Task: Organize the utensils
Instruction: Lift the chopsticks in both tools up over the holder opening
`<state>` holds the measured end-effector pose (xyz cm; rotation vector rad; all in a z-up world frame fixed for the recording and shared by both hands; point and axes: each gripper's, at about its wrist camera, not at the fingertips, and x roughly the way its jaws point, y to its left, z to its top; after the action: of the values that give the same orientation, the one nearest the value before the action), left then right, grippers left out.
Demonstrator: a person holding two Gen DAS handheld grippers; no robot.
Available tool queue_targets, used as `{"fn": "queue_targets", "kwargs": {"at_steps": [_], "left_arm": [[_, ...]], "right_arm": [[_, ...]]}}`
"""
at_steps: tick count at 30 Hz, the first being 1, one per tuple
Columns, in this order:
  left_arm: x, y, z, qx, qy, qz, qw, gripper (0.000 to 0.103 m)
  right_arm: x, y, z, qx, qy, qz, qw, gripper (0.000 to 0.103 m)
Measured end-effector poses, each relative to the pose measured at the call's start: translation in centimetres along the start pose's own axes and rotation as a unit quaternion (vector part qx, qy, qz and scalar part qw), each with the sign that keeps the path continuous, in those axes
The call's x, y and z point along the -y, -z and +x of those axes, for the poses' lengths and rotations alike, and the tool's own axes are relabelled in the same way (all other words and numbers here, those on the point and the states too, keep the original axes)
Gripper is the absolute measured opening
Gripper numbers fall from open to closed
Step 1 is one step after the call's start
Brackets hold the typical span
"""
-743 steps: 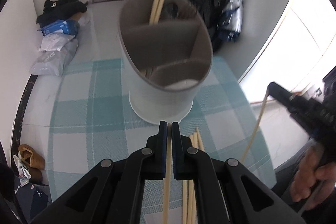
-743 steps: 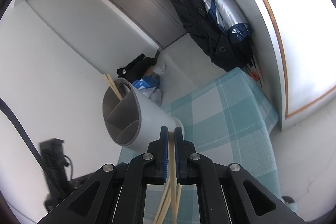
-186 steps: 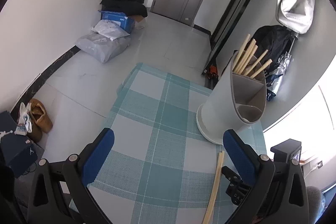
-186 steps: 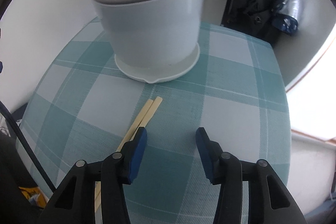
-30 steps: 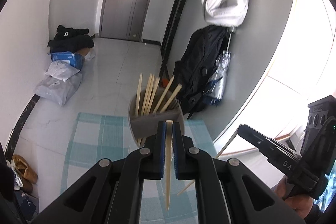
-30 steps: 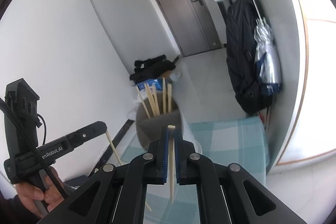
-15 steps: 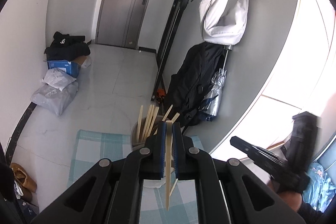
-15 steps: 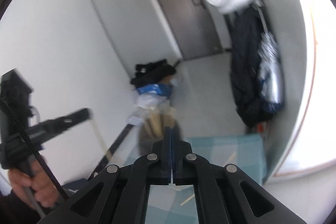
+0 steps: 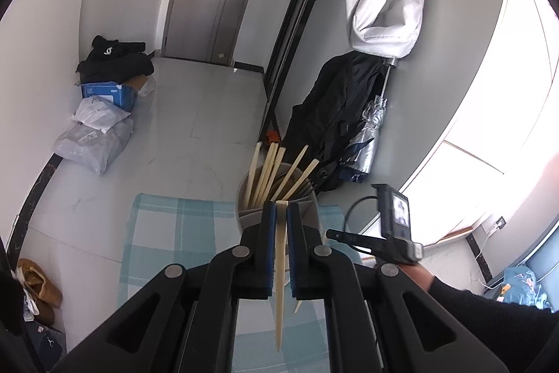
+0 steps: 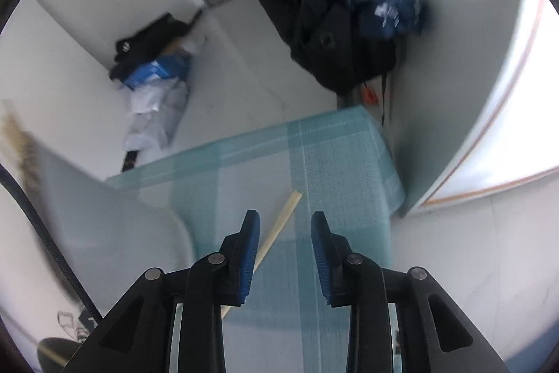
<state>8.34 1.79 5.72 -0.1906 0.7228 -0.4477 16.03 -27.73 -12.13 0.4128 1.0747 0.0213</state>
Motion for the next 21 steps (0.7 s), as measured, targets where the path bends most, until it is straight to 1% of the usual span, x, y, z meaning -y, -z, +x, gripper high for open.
{"fn": "queue_targets", "kwargs": {"at_steps": [2, 5, 6, 7, 8, 10, 12, 14, 16, 18, 19, 21], "left_arm": [[-0.2, 0.2, 0.1, -0.003, -0.001, 0.003, 1.0, 0.003], [-0.5, 0.3, 0.3, -0.007, 0.0, 0.001, 1.0, 0.003], [-0.6, 0.3, 0.4, -0.009, -0.002, 0.001, 1.0, 0.003], [-0.7, 0.2, 0.4, -0.009, -0.005, 0.001, 0.9999, 0.003], [-0.9, 0.2, 0.4, -0.01, -0.003, -0.001, 0.9999, 0.003], [-1.1, 0.1, 0.4, -0.01, -0.003, -0.003, 0.9999, 0.003], [-1.3, 0.2, 0.3, -0.009, -0.005, -0.001, 0.9999, 0.003], [-1.5, 0.2, 0.2, -0.008, -0.003, -0.004, 1.0, 0.003], [-1.6, 0.3, 0.1, -0.006, -0.003, -0.005, 1.0, 0.003], [-1.6, 0.5, -0.1, -0.005, -0.001, -0.006, 1.0, 0.003], [-1.5, 0.6, -0.2, -0.004, -0.001, -0.006, 1.0, 0.003], [-1.4, 0.7, -0.3, -0.003, -0.001, -0.003, 1.0, 0.003]], "right_arm": [[-0.4, 0.0, 1.4, -0.005, 0.025, -0.004, 1.0, 0.03], [-1.5, 0.0, 2.0, 0.025, 0.055, -0.033, 0.998, 0.033], [-1.9, 0.0, 2.1, 0.027, 0.062, -0.038, 0.997, 0.032], [-2.5, 0.2, 2.3, 0.033, 0.08, -0.052, 0.995, 0.03], [-2.9, 0.4, 2.4, 0.036, 0.097, -0.063, 0.993, 0.022], [-3.4, 0.9, 2.4, 0.04, 0.108, -0.079, 0.99, 0.012], [-3.3, 1.5, 2.2, 0.04, 0.104, -0.09, 0.99, 0.009], [-3.1, 2.0, 2.0, 0.033, 0.088, -0.099, 0.991, 0.006], [-3.0, 2.7, 1.5, 0.021, 0.07, -0.114, 0.991, 0.006], [-2.9, 3.3, 1.1, 0.009, 0.052, -0.117, 0.992, 0.006], [-2.9, 3.8, 0.9, 0.004, 0.036, -0.116, 0.993, 0.006], [-3.0, 4.4, 0.2, 0.002, 0.025, -0.117, 0.993, 0.006]]}}
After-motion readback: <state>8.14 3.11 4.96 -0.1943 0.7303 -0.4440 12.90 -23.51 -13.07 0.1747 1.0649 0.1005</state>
